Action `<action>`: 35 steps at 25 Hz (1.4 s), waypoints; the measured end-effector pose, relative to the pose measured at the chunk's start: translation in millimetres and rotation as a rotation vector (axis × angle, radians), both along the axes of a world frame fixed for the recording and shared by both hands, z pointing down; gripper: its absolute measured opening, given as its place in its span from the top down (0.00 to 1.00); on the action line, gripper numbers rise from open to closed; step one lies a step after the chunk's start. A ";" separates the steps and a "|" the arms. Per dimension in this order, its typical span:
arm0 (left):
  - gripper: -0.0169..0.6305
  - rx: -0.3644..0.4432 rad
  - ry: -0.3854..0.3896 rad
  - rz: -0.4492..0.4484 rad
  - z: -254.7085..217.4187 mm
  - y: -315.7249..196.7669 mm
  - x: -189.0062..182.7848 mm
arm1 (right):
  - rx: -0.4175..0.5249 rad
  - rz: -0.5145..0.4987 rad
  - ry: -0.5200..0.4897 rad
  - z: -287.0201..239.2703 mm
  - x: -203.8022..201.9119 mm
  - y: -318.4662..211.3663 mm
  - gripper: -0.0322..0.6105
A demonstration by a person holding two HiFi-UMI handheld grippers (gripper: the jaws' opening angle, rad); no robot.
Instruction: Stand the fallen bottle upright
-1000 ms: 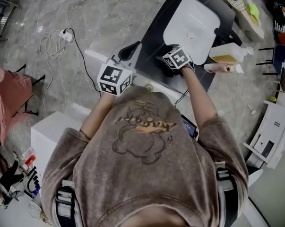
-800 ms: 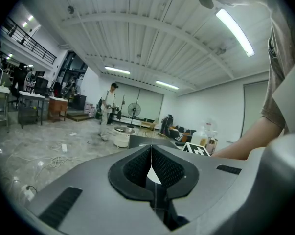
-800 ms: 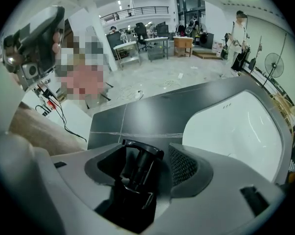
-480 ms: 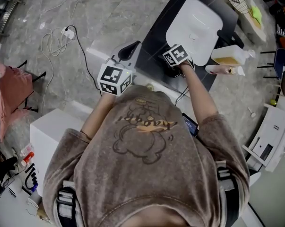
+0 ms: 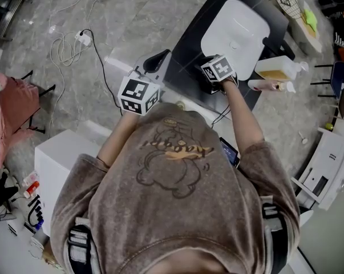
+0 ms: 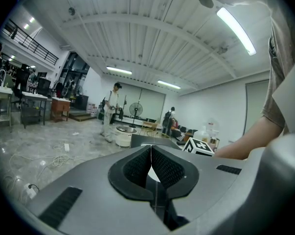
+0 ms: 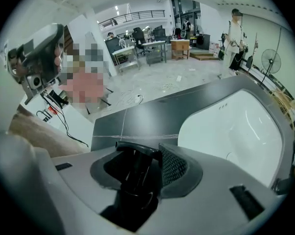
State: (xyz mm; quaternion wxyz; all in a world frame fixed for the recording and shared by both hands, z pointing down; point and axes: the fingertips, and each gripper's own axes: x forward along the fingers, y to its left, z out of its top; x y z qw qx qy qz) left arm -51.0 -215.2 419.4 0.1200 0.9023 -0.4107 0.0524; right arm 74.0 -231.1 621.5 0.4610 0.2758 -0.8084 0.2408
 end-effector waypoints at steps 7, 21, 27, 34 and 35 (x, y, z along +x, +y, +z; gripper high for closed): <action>0.95 0.003 0.001 0.021 -0.9 2.2 9.6 | 0.085 0.040 -0.046 -24.1 10.1 -1.6 0.70; 0.95 -0.001 -0.009 0.061 0.0 9.1 26.5 | 0.315 0.148 -0.144 -62.7 20.6 -4.5 0.70; 0.95 -0.008 -0.014 0.085 1.1 11.3 33.0 | 0.410 0.190 -0.179 -79.7 24.3 -10.0 0.70; 0.95 -0.019 -0.015 0.085 2.4 6.3 34.6 | 0.530 0.239 -0.280 -103.5 21.2 -30.5 0.70; 0.95 -0.020 -0.017 0.083 2.9 5.5 33.6 | 0.550 0.245 -0.294 -106.4 20.4 -33.9 0.70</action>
